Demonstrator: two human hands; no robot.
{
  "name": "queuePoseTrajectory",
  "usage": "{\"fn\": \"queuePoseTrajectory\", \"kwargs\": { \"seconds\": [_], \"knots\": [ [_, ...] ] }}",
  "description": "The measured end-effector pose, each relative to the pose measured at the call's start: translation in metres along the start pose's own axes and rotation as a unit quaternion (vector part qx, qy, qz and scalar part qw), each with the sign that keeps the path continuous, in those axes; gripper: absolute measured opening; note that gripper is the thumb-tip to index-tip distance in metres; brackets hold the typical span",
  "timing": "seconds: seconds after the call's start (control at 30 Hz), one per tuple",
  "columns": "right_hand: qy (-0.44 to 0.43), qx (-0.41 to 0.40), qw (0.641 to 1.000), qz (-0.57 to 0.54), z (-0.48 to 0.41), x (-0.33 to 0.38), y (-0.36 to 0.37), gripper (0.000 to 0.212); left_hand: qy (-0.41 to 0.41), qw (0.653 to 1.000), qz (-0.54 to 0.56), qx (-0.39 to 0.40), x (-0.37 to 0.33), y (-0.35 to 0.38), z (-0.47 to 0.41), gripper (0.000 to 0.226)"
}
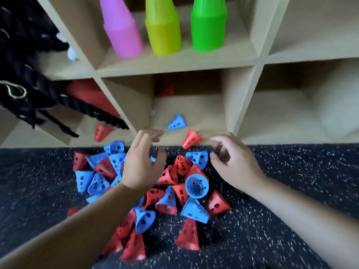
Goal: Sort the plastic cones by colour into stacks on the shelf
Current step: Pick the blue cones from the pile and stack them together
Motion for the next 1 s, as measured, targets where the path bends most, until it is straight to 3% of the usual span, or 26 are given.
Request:
{"fn": "queuePoseTrajectory", "kwargs": {
  "seconds": [0.17,0.3,0.4,0.5,0.63,0.73,0.87,1.0],
  "knots": [
    [-0.004,0.103,0.994,0.027,0.04,-0.024,0.031,0.024,-0.139,0.989,-0.023,0.036,0.069,0.018,0.068,0.033],
    [-0.047,0.222,0.973,0.05,0.057,-0.032,0.051,0.03,-0.158,0.984,-0.024,0.08,0.077,0.035,0.101,0.036],
    [-0.071,0.267,0.958,0.074,0.066,-0.037,0.066,0.032,-0.162,0.981,-0.019,0.108,0.073,0.051,0.117,0.038],
    [-0.097,0.261,0.956,0.094,0.072,-0.039,0.078,0.019,-0.236,0.963,-0.047,0.122,0.072,0.067,0.132,0.024],
    [-0.1,0.236,0.96,0.114,0.073,-0.041,0.079,0.009,-0.37,0.907,-0.086,0.183,0.072,0.088,0.149,0.038],
    [-0.11,0.228,0.961,0.112,0.077,-0.041,0.078,0.007,-0.392,0.892,-0.086,0.208,0.07,0.098,0.157,0.04],
    [-0.112,0.228,0.963,0.093,0.085,-0.039,0.08,0.007,-0.427,0.877,-0.057,0.215,0.073,0.105,0.162,0.023],
    [-0.116,0.189,0.972,0.077,0.081,-0.034,0.073,0.006,-0.404,0.895,-0.042,0.186,0.073,0.101,0.161,0.015]
  ]
}}
Point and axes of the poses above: each hand's wrist, its own z-axis away from the middle knuckle, its own y-axis out of the palm, x = y × z, the point moved 5 cm from there along -z, towards the middle knuckle, and after that the axes turned 13 degrees about -y, right-handed, at the moved point
